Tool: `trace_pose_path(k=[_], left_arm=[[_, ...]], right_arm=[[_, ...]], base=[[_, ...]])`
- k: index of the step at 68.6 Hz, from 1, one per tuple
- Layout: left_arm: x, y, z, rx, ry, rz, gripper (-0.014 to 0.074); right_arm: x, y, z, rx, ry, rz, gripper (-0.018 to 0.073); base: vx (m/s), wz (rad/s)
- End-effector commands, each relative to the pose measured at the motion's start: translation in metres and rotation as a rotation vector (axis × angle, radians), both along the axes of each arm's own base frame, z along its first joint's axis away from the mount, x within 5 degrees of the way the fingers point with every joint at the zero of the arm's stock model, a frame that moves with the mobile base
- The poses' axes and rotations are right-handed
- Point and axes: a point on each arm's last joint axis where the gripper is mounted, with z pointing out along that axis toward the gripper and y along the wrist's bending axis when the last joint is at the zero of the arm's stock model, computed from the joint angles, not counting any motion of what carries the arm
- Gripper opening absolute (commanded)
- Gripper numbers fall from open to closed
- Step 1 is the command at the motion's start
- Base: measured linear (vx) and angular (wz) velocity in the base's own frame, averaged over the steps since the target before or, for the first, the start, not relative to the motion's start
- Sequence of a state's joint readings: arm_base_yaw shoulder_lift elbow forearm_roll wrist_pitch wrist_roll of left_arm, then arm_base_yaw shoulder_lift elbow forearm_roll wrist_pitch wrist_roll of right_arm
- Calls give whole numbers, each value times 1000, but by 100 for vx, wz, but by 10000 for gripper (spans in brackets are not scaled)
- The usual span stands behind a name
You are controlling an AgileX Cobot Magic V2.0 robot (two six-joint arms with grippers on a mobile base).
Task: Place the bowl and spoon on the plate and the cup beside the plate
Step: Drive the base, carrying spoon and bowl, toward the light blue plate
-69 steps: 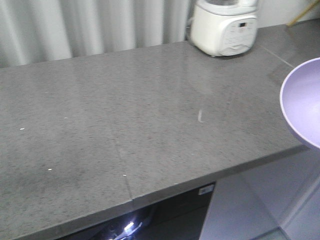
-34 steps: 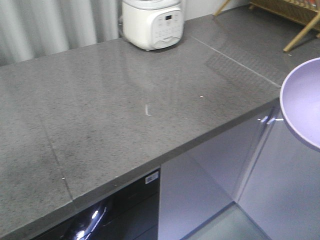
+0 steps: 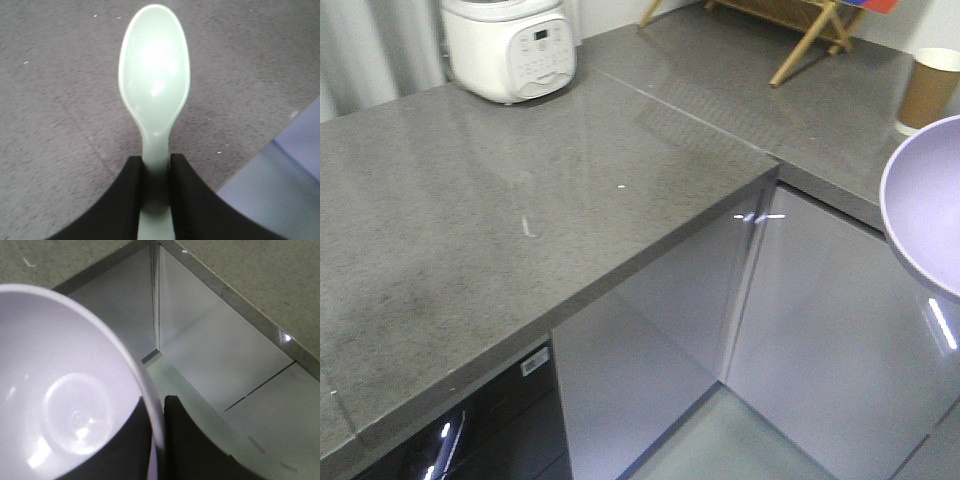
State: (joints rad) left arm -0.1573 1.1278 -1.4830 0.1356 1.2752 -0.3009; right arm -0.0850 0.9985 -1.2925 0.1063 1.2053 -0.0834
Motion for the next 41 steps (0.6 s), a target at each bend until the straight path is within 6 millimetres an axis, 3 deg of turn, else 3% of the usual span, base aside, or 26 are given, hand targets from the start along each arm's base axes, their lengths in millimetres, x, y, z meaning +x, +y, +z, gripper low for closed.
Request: trace_pose_path(k=[1,41], left_arm=[[-5,0,11,-4,-63,-6,-6],[-5,0,11,-4,-63,-6,-6]], right_arm=[[-1,-1,13,-7,-94,-4,-6],[-1,-1,13,-7,-94,-4,-6]], base=[[1,-37],[3,-42]])
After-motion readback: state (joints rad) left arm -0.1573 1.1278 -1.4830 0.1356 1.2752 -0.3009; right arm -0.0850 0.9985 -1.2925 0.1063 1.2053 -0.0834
